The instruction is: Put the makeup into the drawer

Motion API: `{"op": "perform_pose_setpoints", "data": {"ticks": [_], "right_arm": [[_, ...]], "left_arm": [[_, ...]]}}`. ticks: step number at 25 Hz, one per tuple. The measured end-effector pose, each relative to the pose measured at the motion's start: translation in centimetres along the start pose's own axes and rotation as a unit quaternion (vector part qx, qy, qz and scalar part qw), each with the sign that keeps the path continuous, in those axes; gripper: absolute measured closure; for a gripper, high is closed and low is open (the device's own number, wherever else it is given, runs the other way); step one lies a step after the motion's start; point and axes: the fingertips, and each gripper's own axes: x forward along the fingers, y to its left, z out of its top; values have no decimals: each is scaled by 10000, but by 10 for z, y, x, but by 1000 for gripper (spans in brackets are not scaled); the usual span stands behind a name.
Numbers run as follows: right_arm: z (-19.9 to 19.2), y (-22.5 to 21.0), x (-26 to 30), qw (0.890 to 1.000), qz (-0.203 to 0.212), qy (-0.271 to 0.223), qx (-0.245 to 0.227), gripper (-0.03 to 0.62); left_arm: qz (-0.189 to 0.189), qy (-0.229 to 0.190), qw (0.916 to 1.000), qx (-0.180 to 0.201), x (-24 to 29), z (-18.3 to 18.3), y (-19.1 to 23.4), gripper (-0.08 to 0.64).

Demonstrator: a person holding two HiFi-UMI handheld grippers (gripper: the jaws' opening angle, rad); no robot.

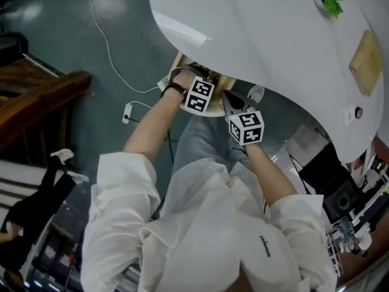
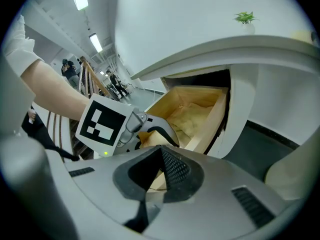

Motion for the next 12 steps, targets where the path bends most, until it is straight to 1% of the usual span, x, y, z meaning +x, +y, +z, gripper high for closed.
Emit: {"op": "perform_pose_setpoints", "data": {"ticks": [2,3,4,5,6,8,9,10,12], "right_arm": [[6,2,-5,10000,8,-66,-38,575],[10,3,-9,9999,21,-103,-59,575],[15,5,-13,9999,41,-145,-85,575],[20,7,-19,9997,65,-197,-112,575],[27,9,-27,9995,91,-262,-137,575],[41,12,-46,9988,139,-429,-185,575],[49,13,-58,9983,156,-526,-216,575],[57,15,-70,9976,161,-632,-247,575],[75,17,-98,9956,132,-885,-265,575]], "left_arm": [[128,-44,9999,63,-10,2,3,229],[238,-86,9996,118,-17,4,5,254],[384,-158,9990,179,-26,9,8,303],[547,-259,9979,242,-37,16,10,387],[708,-370,9963,300,-48,24,12,446],[1015,-580,9925,357,-73,43,14,504],[1168,-708,9902,307,-87,53,14,513],[1321,-868,9873,181,-102,64,14,521],[1646,-1251,9781,-243,-135,86,13,532]]}}
